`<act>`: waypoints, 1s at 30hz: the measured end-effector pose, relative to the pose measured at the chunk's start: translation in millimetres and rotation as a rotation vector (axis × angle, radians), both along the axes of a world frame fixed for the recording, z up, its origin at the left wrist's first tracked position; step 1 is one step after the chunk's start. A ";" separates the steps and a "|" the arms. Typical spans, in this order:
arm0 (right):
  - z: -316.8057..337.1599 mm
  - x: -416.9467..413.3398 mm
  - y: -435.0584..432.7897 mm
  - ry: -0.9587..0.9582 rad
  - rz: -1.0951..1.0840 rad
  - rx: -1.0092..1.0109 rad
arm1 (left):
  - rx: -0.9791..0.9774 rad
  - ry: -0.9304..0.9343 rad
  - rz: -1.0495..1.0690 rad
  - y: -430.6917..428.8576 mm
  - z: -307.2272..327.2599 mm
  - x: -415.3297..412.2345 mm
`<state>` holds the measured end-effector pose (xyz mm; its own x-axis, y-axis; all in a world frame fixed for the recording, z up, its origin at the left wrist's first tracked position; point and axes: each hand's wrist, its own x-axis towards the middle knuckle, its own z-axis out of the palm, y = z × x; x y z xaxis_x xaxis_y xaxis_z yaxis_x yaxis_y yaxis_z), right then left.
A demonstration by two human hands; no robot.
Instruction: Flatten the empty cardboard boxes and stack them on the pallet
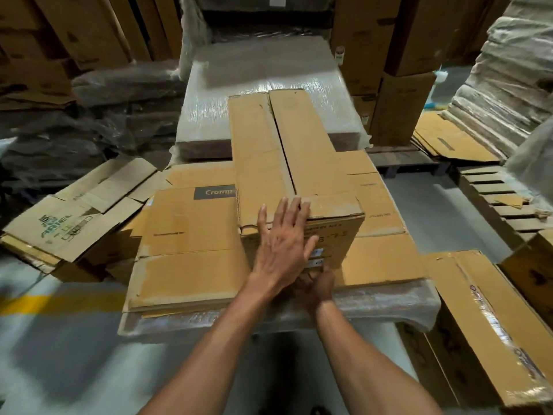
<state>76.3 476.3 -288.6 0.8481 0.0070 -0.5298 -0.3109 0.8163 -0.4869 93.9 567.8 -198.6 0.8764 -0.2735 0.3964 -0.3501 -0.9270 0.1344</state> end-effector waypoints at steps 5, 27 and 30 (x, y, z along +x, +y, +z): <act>13.4 7.4 25.3 0.029 -0.127 0.002 | 0.132 0.055 -0.012 1.7 7.5 8.4; 102.0 77.9 53.9 0.085 -0.149 0.034 | 0.139 0.026 -0.010 49.0 176.0 131.9; 115.0 80.3 52.4 0.053 -0.219 -0.080 | 0.088 -0.022 0.032 49.4 183.6 132.8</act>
<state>156.6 528.8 -173.6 0.7955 -0.2177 -0.5654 -0.1581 0.8264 -0.5405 226.7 617.2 -15.0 0.8766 -0.2798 0.3915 -0.3218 -0.9458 0.0447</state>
